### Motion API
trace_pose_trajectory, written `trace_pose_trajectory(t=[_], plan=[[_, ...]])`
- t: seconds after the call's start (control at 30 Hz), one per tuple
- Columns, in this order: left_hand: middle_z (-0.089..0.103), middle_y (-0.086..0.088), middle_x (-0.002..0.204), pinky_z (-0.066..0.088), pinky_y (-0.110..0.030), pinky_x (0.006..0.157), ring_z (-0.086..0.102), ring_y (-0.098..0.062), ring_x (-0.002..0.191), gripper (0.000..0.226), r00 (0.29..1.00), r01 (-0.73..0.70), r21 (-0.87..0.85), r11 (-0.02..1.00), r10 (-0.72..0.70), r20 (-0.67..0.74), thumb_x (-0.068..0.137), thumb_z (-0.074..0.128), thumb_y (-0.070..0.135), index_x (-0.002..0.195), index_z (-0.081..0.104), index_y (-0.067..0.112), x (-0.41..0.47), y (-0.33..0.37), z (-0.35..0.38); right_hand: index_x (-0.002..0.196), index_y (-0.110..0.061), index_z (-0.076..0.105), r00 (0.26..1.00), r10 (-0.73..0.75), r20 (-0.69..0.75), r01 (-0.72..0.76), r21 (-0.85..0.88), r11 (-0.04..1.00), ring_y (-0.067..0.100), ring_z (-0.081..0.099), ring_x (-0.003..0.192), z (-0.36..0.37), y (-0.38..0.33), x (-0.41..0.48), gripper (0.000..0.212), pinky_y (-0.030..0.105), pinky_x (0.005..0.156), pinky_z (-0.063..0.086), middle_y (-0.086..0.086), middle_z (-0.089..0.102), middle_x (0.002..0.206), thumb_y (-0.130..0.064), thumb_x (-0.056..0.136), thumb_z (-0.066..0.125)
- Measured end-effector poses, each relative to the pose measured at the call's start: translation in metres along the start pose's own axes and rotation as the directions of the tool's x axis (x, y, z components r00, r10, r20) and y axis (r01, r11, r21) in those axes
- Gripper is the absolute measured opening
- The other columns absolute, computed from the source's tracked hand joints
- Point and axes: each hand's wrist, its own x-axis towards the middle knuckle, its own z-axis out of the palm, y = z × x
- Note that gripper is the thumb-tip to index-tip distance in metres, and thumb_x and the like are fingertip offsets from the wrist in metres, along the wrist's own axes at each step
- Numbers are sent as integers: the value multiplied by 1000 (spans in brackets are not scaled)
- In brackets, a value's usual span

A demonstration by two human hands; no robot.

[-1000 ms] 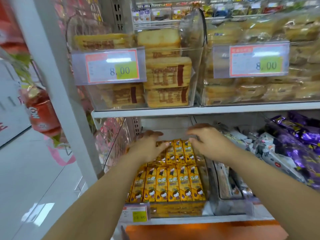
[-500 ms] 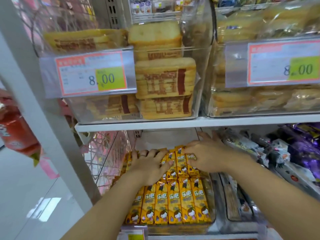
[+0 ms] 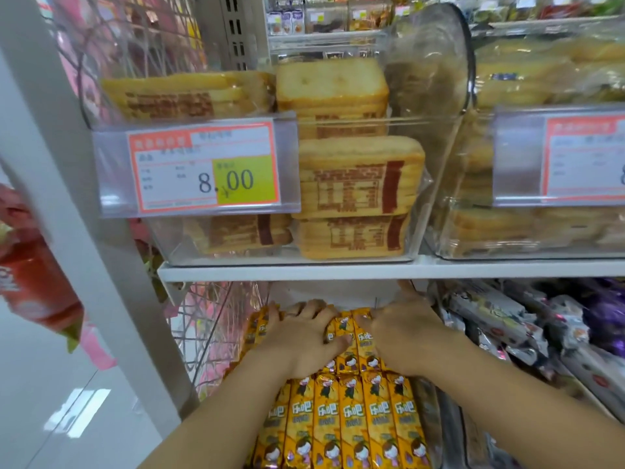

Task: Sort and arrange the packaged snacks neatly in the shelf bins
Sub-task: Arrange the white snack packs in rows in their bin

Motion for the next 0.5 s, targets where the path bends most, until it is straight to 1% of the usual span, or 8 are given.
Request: trace_pose_trajectory(t=[0.03,0.1,0.13,0.2,0.3,0.33,0.43,0.5], plan=[[12,8,158,-5,-58,114,8,-20,146,59,1000,-13,-13,1000,13,3,91,27,65,144,22,38,3,0,-2,143,-20,30,1000,-2,-11,2,7,1000,28,41,128,1,0,1,48,56,111,-5,4,56,129,-28,97,39],[26,3,154,-5,-57,114,18,-20,143,59,1000,-20,-36,999,20,-3,89,31,66,140,27,35,8,2,-4,142,-21,30,1000,-2,-19,2,28,1000,28,43,127,3,1,1,48,57,111,-5,3,58,126,-28,96,41],[35,1,149,-4,-57,114,24,-20,141,59,1000,-20,-39,999,19,-9,89,32,66,138,28,34,8,3,-4,142,-22,29,1000,-3,-24,4,34,999,28,44,126,4,1,1,48,58,111,-6,2,59,125,-28,96,41],[40,0,146,-3,-57,114,28,-21,139,60,1000,-23,-29,999,22,-20,90,29,65,140,27,32,5,3,-1,142,-22,29,999,-8,-33,10,38,999,28,47,123,6,1,3,48,58,110,-10,1,61,121,-28,96,41],[33,0,151,-5,-58,114,23,-23,141,62,999,-32,13,999,33,-39,92,22,64,144,21,32,2,2,1,145,-23,26,999,-9,-41,10,20,1000,27,45,125,2,0,2,50,58,109,-13,1,60,124,-28,96,38],[29,0,153,-6,-58,114,21,-23,142,62,999,-34,23,999,35,-30,93,20,64,146,19,32,1,3,0,143,-23,29,999,-9,-33,11,36,999,27,45,126,0,1,1,48,57,110,-12,2,58,126,-28,96,38],[13,2,159,-7,-57,114,7,-23,146,65,1000,-21,26,999,21,-7,93,18,66,149,9,35,-4,3,-6,131,-24,46,998,14,-63,-2,172,985,26,47,121,-9,4,-7,39,54,112,-9,2,60,123,-30,94,43],[1,1,160,-3,-56,116,-2,-25,147,69,997,47,-13,999,-48,-58,90,19,69,150,3,38,-9,-2,-12,129,-24,50,991,30,-127,4,261,965,24,46,122,-12,2,-13,39,52,114,-6,2,57,126,-37,93,44]])
